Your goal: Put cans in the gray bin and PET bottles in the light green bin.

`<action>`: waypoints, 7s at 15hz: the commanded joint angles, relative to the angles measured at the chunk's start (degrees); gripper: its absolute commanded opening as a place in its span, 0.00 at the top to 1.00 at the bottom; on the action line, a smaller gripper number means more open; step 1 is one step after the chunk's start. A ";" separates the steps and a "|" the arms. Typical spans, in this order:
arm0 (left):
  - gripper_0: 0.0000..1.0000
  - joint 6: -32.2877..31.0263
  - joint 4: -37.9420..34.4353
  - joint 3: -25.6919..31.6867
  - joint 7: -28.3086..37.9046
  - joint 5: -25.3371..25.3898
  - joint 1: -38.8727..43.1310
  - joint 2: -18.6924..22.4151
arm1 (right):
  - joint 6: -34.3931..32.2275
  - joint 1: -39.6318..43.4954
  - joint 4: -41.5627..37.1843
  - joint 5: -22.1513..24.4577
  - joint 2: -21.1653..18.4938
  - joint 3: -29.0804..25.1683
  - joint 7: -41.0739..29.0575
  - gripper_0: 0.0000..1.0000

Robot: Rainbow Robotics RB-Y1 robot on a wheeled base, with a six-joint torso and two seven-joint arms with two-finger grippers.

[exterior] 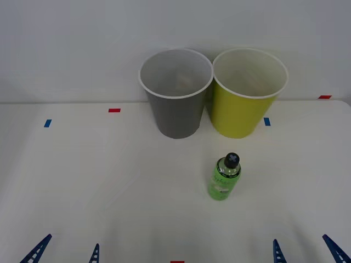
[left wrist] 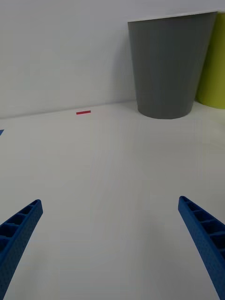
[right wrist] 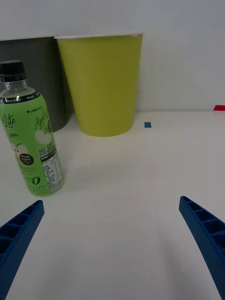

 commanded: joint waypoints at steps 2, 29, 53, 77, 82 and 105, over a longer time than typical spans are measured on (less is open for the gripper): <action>0.00 0.00 0.00 0.00 0.00 0.00 0.00 0.00 | -0.56 -7.80 -0.02 -7.51 -5.95 5.32 7.85 0.00; 0.00 0.00 0.00 0.00 0.00 0.00 0.00 0.00 | 4.45 -33.20 10.00 -11.20 -0.23 14.64 8.90 0.00; 0.00 0.00 0.00 0.00 0.00 0.00 0.00 0.00 | 12.01 -39.70 10.53 -16.12 2.93 12.44 10.48 1.00; 0.00 0.00 0.00 0.00 0.00 0.00 0.00 0.00 | 33.72 -24.50 -23.57 -35.37 -11.57 -12.34 9.16 1.00; 0.00 0.00 0.00 0.00 0.00 0.00 0.00 0.00 | 34.16 -22.56 -26.47 -35.72 -11.92 -17.62 9.08 1.00; 0.00 0.00 0.00 0.00 0.00 0.00 0.00 0.00 | 64.66 -55.70 -12.59 -38.89 -8.76 -35.81 -4.28 1.00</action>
